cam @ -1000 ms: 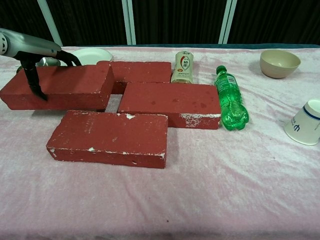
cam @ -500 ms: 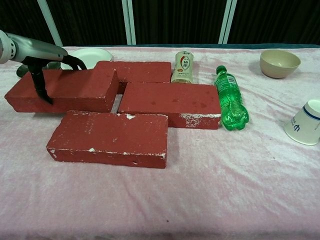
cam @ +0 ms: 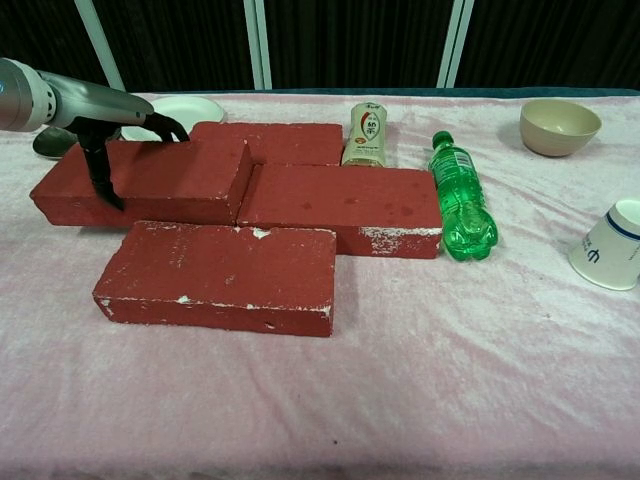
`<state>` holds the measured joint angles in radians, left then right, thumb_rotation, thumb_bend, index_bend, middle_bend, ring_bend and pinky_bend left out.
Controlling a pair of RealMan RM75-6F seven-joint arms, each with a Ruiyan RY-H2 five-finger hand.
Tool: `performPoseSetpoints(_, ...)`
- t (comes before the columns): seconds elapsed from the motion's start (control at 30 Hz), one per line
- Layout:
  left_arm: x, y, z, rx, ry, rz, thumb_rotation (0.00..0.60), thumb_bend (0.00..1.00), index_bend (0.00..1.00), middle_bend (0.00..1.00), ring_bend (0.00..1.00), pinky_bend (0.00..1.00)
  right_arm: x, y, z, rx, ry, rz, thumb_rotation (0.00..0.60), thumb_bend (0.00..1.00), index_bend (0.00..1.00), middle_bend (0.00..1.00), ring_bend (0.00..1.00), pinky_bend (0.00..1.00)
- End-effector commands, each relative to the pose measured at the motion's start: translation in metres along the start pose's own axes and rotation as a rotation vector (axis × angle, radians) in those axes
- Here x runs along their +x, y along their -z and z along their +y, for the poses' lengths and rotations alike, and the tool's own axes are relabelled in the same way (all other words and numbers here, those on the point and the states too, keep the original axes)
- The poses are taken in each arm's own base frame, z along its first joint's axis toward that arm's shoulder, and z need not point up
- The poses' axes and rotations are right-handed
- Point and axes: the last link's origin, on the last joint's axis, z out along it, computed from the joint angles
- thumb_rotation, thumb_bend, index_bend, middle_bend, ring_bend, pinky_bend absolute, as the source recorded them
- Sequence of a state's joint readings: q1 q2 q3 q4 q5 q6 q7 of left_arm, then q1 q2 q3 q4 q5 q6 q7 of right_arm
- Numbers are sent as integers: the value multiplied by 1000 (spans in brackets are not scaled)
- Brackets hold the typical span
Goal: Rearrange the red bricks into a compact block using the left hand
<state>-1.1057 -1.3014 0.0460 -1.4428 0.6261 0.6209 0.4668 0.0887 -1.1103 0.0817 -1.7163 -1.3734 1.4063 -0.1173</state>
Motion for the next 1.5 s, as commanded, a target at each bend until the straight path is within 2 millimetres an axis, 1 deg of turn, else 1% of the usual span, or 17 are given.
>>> performPoseSetpoints(0.03, -1, -1, 4, -3, -8, -7, 600, 181, 207, 227, 0, 0, 0, 0, 0, 0, 0, -2, 600, 42, 0, 0, 0, 78)
performPoseSetpoints(0.23, -3, -5, 9, 3, -6, -18, 600, 181, 203, 226, 0, 0, 0, 0, 0, 1, -1, -3, 600, 42, 0, 0, 0, 78)
performPoseSetpoints(0.33, -3, -6, 9, 11, -17, -20, 600, 175, 171, 215, 0, 0, 0, 0, 0, 0, -2, -3, 600, 42, 0, 0, 0, 78)
performPoseSetpoints(0.4, -4, -7, 10, 18, -21, -23, 600, 156, 142, 203, 0, 0, 0, 0, 0, 0, -2, -4, 600, 42, 0, 0, 0, 78)
performPoseSetpoints(0.67, -6, -5, 9, 46, -43, -32, 600, 29, 36, 120, 0, 0, 0, 0, 0, 0, -2, -5, 600, 42, 0, 0, 0, 78)
performPoseSetpoints(0.77, -6, -4, 8, 59, -47, -37, 600, 0, 8, 96, 0, 0, 0, 0, 0, 0, -3, -5, 600, 42, 0, 0, 0, 78)
performPoseSetpoints(1.03, -5, -3, 12, 65, -32, -27, 600, 0, 0, 38, 0, 0, 0, 0, 0, -2, -2, -6, 600, 42, 0, 0, 0, 78)
performPoseSetpoints(1.33, -3, -2, 19, 44, -28, 10, 600, 0, 0, 31, 0, 0, 0, -1, 0, -3, -5, -6, 600, 42, 0, 0, 0, 78)
performPoseSetpoints(1.43, 5, 4, 18, 37, -13, 41, 600, 0, 0, 31, 0, 0, 0, -1, 0, -4, -6, -7, 600, 42, 0, 0, 0, 78)
performPoseSetpoints(1.5, 13, 14, 15, 33, -16, 74, 600, 0, 0, 31, 0, 0, 0, -1, 0, -5, -6, -8, 600, 42, 0, 0, 0, 78)
